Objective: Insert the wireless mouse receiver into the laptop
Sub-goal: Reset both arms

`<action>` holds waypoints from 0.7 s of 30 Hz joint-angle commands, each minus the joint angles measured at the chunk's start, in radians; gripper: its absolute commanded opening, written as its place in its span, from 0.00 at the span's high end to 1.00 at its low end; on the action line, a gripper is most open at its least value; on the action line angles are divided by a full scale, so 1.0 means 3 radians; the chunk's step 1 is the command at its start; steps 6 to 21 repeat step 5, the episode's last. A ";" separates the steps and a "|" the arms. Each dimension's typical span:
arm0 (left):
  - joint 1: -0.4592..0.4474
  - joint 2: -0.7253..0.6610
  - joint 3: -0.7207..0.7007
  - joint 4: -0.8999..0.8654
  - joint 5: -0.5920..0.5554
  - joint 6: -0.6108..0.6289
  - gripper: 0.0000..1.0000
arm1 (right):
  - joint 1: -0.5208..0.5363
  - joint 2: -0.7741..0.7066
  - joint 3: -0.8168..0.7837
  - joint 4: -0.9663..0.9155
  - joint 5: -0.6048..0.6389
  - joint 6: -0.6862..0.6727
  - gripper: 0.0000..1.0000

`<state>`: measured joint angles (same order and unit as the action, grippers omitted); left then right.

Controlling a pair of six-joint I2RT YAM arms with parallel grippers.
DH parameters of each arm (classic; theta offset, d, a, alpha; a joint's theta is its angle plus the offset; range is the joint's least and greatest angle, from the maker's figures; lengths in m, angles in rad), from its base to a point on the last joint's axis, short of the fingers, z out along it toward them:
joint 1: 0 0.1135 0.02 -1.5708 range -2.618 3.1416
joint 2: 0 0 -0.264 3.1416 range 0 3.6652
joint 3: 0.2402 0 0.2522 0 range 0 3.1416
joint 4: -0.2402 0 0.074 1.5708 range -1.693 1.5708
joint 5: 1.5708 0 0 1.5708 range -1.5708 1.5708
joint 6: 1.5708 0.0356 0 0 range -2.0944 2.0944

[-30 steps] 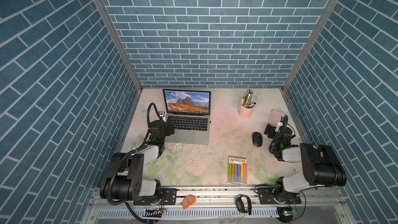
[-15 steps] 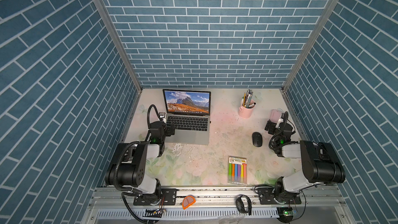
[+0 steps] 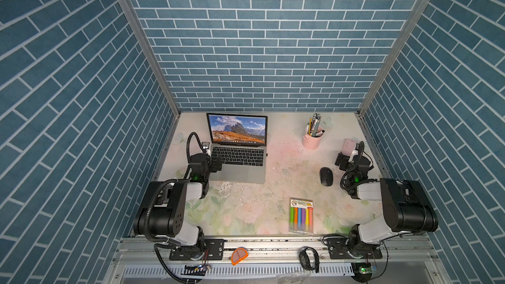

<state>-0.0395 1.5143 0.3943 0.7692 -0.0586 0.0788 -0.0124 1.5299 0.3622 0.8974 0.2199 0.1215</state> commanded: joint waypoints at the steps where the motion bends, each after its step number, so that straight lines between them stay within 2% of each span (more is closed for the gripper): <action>1: 0.0019 -0.0006 0.0053 0.0082 0.0011 -0.0022 0.01 | 0.0047 0.0054 0.0050 0.0016 0.0076 -0.0175 0.01; 21: 0.0019 -0.0006 0.0056 0.0082 0.0011 -0.0024 0.01 | 0.0041 0.0041 0.0048 -0.0003 0.0039 -0.0170 0.01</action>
